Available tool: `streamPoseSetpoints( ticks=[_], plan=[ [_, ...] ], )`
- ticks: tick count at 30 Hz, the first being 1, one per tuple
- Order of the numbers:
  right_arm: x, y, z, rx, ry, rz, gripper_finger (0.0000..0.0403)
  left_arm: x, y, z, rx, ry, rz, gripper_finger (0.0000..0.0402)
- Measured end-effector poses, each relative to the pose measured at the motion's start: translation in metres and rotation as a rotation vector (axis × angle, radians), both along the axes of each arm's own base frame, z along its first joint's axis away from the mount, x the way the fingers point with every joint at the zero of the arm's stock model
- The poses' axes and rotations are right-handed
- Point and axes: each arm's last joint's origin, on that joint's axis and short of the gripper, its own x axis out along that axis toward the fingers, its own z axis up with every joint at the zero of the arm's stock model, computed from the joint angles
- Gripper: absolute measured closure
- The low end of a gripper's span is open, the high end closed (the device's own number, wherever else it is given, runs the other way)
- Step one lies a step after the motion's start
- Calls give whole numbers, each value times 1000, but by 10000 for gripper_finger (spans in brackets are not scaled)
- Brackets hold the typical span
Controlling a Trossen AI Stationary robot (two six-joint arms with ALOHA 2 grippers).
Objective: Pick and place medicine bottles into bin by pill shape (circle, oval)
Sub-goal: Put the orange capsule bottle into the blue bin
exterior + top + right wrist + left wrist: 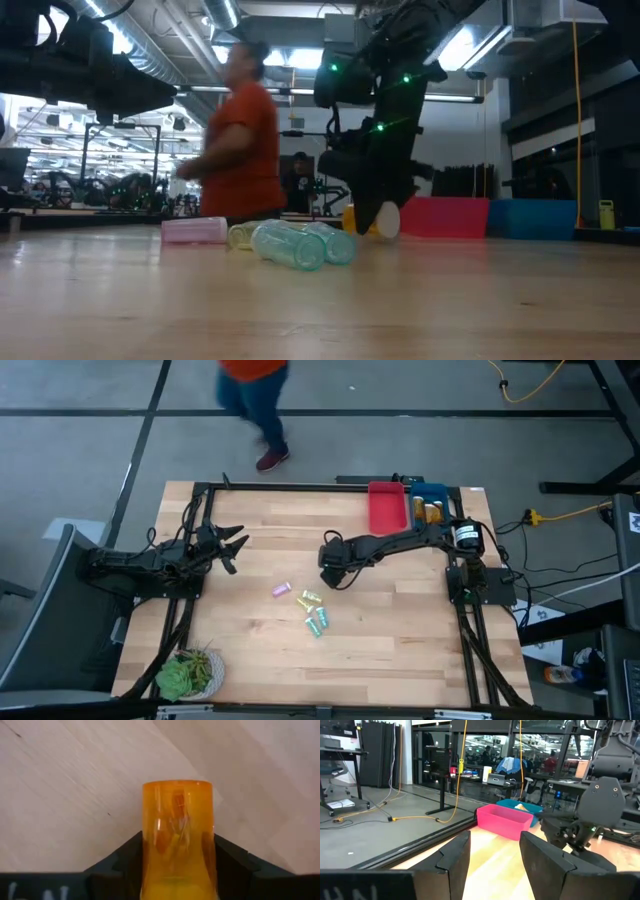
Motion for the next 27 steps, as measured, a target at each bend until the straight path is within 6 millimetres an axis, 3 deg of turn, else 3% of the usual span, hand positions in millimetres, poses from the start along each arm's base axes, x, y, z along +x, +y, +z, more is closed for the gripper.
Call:
streamPoseSetpoints(
  ticks=[6,14,17,22,27],
  plan=[
    [0,-3,32,-117,145,6,211,0,0,0,0,0,0,236],
    [-23,-19,109,-389,438,-136,209,0,0,0,0,0,0,236],
    [-29,-32,135,-405,327,-157,209,0,0,0,0,-1,0,236],
    [-67,-56,177,-481,261,-303,209,0,0,0,0,4,-2,236],
    [-123,-74,204,-465,179,-444,210,0,0,0,0,3,-12,236]
  ],
)
